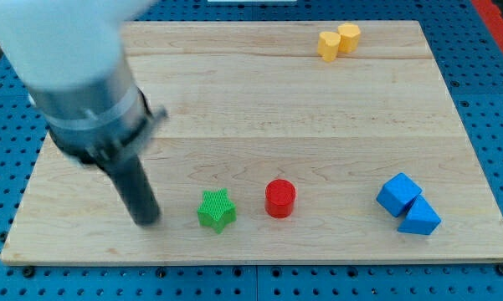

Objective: Move the green star below the green circle

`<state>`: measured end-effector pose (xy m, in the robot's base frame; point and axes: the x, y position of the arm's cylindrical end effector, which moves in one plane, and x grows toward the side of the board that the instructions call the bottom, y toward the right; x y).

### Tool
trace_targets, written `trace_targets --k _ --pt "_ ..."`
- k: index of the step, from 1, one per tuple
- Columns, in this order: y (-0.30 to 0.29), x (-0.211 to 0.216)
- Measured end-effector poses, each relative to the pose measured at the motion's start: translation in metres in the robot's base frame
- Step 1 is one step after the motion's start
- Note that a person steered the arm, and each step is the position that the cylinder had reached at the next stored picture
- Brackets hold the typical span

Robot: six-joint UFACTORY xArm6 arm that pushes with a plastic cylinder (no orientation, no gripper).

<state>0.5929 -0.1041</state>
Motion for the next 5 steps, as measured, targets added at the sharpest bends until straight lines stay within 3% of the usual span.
trace_targets --k 1,4,5 --pt "0.034 0.026" --pt "0.054 -0.113" --pt "0.064 -0.085"
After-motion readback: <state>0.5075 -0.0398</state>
